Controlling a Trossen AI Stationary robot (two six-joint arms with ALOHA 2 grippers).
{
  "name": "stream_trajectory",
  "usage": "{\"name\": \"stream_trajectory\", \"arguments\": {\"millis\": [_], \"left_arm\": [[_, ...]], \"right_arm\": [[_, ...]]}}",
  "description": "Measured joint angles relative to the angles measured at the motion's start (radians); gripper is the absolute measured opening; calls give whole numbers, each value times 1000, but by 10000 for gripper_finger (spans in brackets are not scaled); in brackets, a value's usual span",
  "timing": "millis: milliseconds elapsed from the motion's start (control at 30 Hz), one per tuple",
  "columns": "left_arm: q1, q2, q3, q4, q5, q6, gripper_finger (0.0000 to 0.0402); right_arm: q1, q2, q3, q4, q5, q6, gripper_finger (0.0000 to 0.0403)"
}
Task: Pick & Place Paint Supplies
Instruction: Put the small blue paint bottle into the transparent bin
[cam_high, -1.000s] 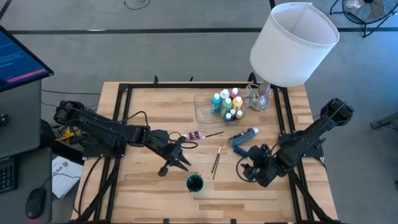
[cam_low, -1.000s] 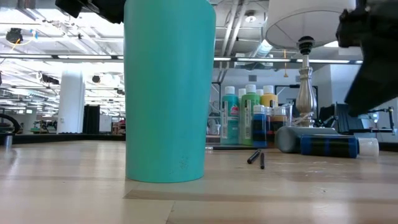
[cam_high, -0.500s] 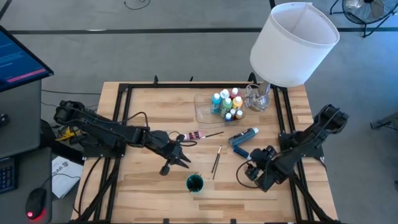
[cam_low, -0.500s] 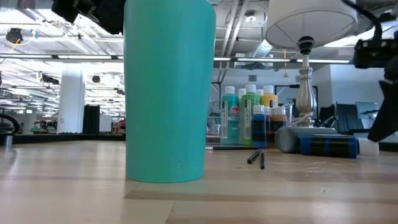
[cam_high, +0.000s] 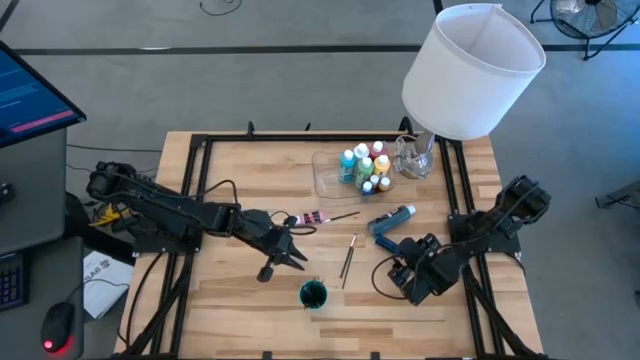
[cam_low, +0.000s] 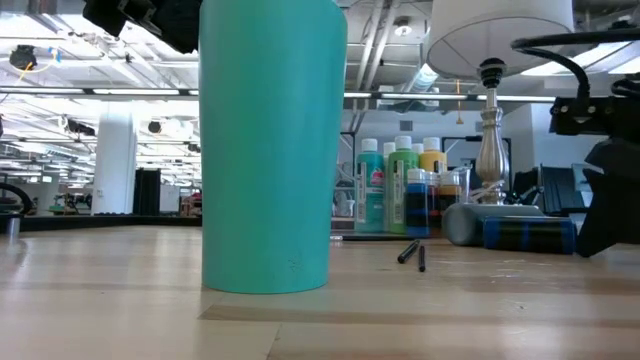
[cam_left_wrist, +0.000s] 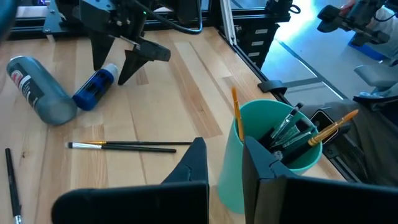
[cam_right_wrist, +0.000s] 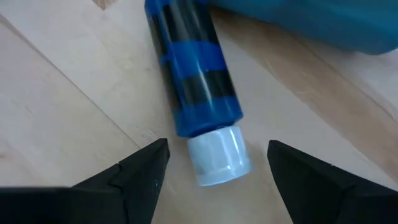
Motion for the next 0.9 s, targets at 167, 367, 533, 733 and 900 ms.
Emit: {"name": "stream_trajectory", "arguments": {"millis": [167,367,533,733,900], "left_arm": [[0,0,0,1,0,0,1],[0,0,0,1,0,0,1],[0,0,0,2,0,0,1],[0,0,0,4,-12,3,1],[0,0,0,4,-54,22,1]], "right_arm": [[-1,5,0,25,4,0,235],[8,4,0,57,-1,-33,134],[8,3,0,78,0,-62,106],[3,5,26,94,-21,-64,106],[-17,5,81,90,-28,-128,130]]}}
